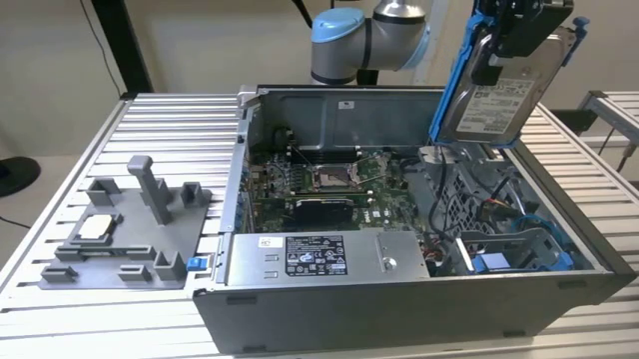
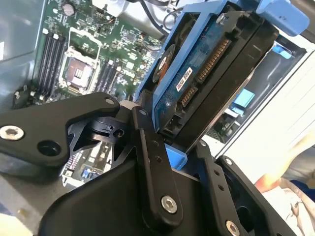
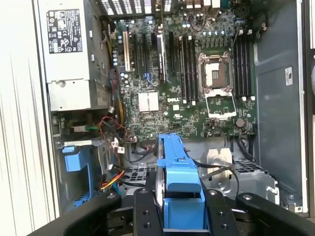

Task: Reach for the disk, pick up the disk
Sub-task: 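Pick up the disk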

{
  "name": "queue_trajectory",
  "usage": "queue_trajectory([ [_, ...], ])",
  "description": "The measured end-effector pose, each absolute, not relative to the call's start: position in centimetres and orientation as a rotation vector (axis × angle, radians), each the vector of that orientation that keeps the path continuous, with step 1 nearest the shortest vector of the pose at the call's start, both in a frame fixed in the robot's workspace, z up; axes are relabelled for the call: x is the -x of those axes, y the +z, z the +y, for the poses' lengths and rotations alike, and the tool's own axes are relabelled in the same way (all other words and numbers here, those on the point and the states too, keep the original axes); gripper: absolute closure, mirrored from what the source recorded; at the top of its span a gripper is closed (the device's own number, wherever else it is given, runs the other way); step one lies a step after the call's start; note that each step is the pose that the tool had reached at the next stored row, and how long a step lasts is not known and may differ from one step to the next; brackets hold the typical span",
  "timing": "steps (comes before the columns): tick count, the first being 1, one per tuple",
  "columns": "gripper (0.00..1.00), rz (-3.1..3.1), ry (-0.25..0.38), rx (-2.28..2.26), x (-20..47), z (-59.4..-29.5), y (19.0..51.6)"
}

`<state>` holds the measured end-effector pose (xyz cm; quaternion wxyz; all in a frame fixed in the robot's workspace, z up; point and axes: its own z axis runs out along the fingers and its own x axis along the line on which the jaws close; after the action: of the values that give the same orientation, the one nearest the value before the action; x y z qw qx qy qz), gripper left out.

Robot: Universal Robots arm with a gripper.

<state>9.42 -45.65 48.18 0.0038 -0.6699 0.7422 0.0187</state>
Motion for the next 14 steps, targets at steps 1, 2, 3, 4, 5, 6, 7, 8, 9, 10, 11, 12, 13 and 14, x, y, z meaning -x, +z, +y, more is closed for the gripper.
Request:
queue_trajectory([
  [1, 1.0, 2.326, 0.059, 2.1, -9.4, -45.8, 48.2],
  [2, 1.0, 2.326, 0.059, 2.1, -9.4, -45.9, 48.2],
  [3, 1.0, 2.326, 0.059, 2.1, -9.4, -46.1, 48.2],
  [4, 1.0, 2.326, 0.059, 2.1, -9.4, -46.2, 48.2],
  [5, 1.0, 2.326, 0.059, 2.099, -9.4, -46.4, 48.1],
  [6, 1.0, 2.326, 0.059, 2.1, -9.4, -46.6, 48.1],
  [7, 1.0, 2.326, 0.059, 2.1, -9.4, -46.8, 48.1],
  [8, 1.0, 2.326, 0.059, 2.1, -9.4, -47.1, 48.1],
  [9, 1.0, 2.326, 0.059, 2.1, -9.4, -47.4, 48.1],
  [10, 1.0, 2.326, 0.059, 2.099, -9.4, -47.6, 48.1],
  [11, 1.0, 2.326, 0.059, 2.099, -9.4, -47.9, 48.1],
  [12, 1.0, 2.326, 0.059, 2.1, -9.4, -48.1, 48.1],
  [13, 1.0, 2.326, 0.059, 2.099, -9.4, -48.4, 48.1],
  [14, 1.0, 2.326, 0.059, 2.099, -9.4, -48.6, 48.1],
])
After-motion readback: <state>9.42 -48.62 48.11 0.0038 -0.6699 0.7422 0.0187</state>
